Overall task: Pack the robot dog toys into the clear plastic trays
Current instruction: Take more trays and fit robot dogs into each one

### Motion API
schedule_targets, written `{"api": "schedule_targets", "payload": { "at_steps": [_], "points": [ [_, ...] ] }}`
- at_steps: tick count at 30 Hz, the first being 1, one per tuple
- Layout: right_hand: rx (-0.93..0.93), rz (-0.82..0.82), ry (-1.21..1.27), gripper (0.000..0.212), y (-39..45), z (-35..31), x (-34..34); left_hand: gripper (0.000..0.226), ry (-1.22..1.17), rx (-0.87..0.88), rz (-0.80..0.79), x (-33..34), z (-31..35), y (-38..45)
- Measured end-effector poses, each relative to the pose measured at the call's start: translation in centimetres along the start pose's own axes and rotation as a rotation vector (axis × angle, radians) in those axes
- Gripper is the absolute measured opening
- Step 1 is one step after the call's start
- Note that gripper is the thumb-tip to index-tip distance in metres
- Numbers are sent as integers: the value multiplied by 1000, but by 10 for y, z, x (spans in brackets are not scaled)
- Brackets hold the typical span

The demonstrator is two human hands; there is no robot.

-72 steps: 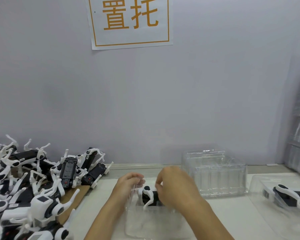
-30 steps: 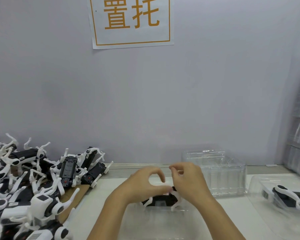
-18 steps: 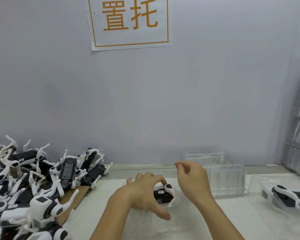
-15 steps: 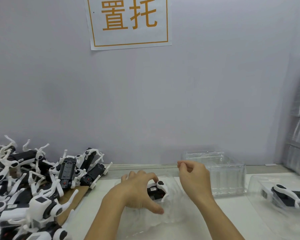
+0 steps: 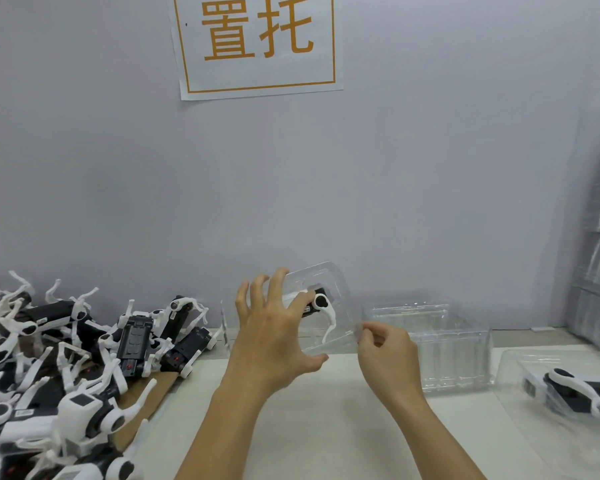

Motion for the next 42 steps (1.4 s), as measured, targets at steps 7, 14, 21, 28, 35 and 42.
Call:
{"api": "schedule_targets", "payload": {
  "at_steps": [7,14,21,28,35,42],
  "points": [
    [-4,39,15,30,1,-1,-2,82,19,-1,8,-6,3,-1],
    [-122,-136,260,25,-7,-21,9,82,12,23,8,-7,5,-1],
    [-179,-76,235,29,-9,-29,13,81,-28,108,30,-5,16,-2],
    [-191,-29,206,30,-8,-27,9,83,-43,139,84,-4,17,-2],
    [-232,-28,319,25,-10,-32,7,76,-472,-25,69,-4,-29,-5],
    [-226,-5,442,29,-11,-34,1,58,-1140,-130,105,-22,-59,-11]
  ]
}}
Point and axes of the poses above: each hand's wrist, its own y-axis towards the middle knuckle, its own x-axis out of the palm, z = x × y, the point moved 7 cm from there along y, towards the middle knuckle, and after that the axes turned 13 degrees about -z, right-handed, at the moved point
